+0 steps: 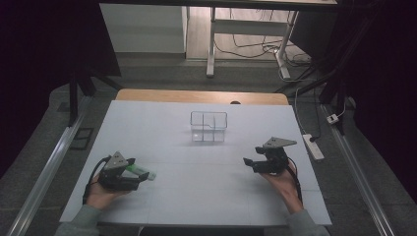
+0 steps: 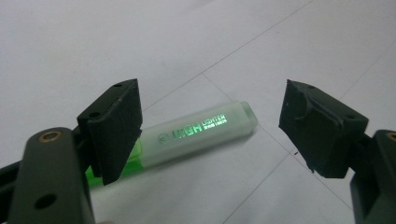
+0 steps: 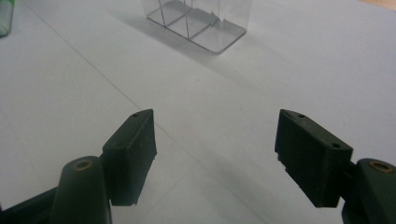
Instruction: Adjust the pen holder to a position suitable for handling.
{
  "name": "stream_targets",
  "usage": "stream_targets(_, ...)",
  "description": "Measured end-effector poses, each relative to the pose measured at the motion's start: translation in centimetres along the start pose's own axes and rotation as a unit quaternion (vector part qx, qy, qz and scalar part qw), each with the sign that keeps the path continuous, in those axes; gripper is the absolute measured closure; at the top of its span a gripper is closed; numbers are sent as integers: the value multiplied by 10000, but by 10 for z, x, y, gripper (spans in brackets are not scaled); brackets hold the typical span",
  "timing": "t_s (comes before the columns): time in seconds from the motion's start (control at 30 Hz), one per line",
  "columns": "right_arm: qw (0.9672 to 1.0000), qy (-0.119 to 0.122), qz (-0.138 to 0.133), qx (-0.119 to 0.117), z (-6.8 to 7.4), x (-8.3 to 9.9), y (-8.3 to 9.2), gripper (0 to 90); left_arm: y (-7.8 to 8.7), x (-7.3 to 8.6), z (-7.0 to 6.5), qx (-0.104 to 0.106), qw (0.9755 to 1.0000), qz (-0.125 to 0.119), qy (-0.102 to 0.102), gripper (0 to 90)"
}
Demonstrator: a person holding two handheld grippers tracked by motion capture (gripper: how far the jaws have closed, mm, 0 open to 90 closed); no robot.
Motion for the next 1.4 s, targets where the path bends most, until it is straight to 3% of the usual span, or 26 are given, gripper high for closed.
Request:
stream_targets(0.37,9999,-12,-83,65,-2,-16,-10,327,-1,0,-1,4,10000,18,-12,213)
stream_targets(1.03,9999,-63,89,39,-11,-48,-35,417,-2,-1,-1,11,10000,35,-47,213)
stream_targets(1.4,9999,77,152,-13,-17,-66,-51,592,-3,-1,-1,-7,10000,55,-52,214)
Point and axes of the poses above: each handheld gripper's, and its own axes: y roughly backward along the jaws, x roughly out of its underside, z roughly to its left, the point moved 3 cm from there along -y, roughly forward along the jaws, and after that the axes turned 15 degrees about z, right-handed, at the moved point
